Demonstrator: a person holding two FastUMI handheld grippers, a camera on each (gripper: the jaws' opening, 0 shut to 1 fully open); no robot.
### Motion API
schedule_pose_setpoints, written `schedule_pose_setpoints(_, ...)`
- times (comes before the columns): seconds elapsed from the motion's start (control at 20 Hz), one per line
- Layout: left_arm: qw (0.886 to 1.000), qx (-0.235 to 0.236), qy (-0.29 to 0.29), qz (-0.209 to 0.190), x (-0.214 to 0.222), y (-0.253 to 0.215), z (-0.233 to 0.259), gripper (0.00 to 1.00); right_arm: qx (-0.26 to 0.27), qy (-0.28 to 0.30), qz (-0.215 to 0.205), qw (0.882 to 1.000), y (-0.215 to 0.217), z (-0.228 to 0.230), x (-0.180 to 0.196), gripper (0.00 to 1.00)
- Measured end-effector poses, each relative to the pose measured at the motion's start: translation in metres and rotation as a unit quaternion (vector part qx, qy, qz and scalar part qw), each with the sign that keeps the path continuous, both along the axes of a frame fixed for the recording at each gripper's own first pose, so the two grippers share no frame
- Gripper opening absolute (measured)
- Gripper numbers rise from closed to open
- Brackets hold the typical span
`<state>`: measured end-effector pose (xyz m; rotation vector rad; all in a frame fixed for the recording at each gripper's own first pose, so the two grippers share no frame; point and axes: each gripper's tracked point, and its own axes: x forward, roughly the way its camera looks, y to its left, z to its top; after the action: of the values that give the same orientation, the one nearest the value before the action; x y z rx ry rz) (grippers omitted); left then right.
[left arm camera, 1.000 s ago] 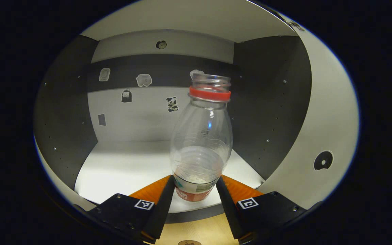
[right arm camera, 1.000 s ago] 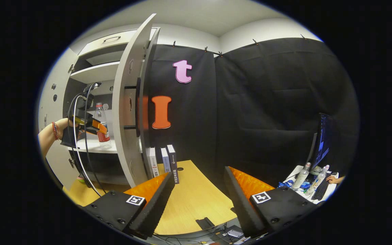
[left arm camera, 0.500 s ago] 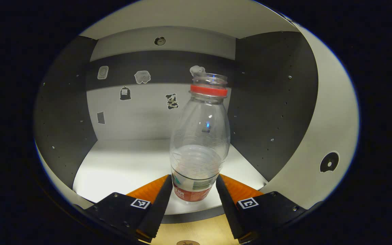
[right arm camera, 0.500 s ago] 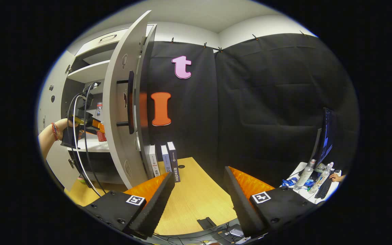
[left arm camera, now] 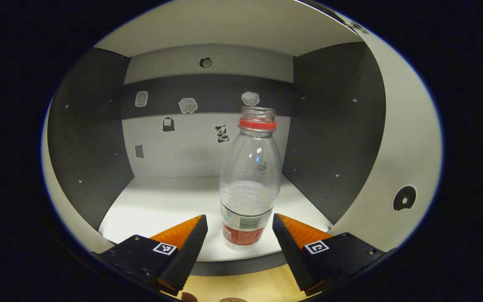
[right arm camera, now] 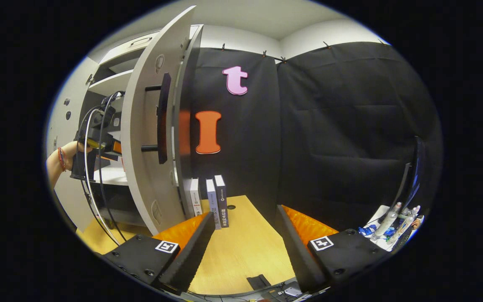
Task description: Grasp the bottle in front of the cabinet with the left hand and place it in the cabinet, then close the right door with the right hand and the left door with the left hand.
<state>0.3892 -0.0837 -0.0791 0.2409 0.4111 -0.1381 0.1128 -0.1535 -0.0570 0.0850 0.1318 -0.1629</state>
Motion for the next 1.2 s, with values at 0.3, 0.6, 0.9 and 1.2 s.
schedule_pose_setpoints(0.3, 0.999, -0.012, -0.031, -0.005, -0.029, -0.002, 0.017, 0.95, 0.012, -0.002, 0.031, 0.999, 0.012, -0.005, 0.034, 0.98)
schedule_pose_setpoints(0.6, 0.996, -0.003, -0.084, 0.01, -0.079, -0.005, 0.042, 0.95, 0.026, 0.015, 0.092, 0.995, 0.033, -0.025, 0.061, 0.98)
schedule_pose_setpoints(0.9, 0.988, -0.031, -0.139, 0.051, -0.155, -0.002, 0.074, 0.95, 0.058, 0.019, 0.165, 0.985, 0.057, -0.031, 0.071, 0.98)
schedule_pose_setpoints(1.2, 0.978, -0.043, -0.174, 0.11, -0.232, 0.025, 0.088, 0.95, 0.051, 0.019, 0.212, 0.976, 0.084, -0.033, 0.073, 0.93)
